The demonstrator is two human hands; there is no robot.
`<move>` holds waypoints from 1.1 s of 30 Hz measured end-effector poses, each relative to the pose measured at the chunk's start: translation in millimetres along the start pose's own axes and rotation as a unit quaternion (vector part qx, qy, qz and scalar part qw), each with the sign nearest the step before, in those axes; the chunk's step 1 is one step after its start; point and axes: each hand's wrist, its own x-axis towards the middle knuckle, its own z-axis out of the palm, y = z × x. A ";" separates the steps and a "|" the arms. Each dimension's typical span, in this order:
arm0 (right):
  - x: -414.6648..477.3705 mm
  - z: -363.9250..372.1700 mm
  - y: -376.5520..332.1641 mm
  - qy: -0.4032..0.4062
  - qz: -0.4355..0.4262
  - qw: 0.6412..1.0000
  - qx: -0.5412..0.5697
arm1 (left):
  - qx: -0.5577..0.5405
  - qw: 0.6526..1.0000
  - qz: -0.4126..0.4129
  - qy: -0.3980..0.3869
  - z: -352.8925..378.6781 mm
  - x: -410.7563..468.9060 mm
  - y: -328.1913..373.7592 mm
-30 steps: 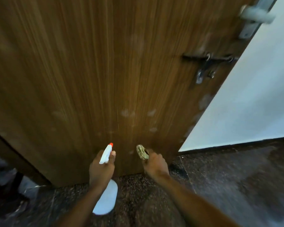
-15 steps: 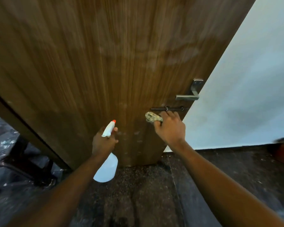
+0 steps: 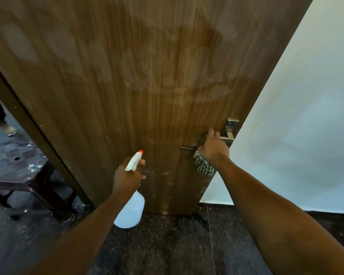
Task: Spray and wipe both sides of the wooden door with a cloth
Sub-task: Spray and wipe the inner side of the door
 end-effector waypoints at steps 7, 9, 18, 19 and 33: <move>-12.1 -19.4 0.3 0.004 0.001 0.998 -0.057 | -0.006 0.999 0.042 0.025 8.9 -40.0 2.2; -35.2 -13.1 2.9 0.027 -0.020 0.998 -0.051 | -0.006 0.998 0.035 0.048 10.2 -54.2 2.3; -186.5 21.0 70.2 0.012 -0.306 0.944 -0.118 | 0.000 0.989 0.006 0.149 24.1 -150.5 -25.2; -197.1 22.2 77.5 -0.022 -0.316 0.940 -0.129 | -0.013 0.987 0.000 0.162 26.3 -162.8 -30.2; -305.5 53.5 42.7 -0.116 -0.504 0.767 -0.379 | -0.012 0.927 0.049 0.372 11.1 -265.3 -78.1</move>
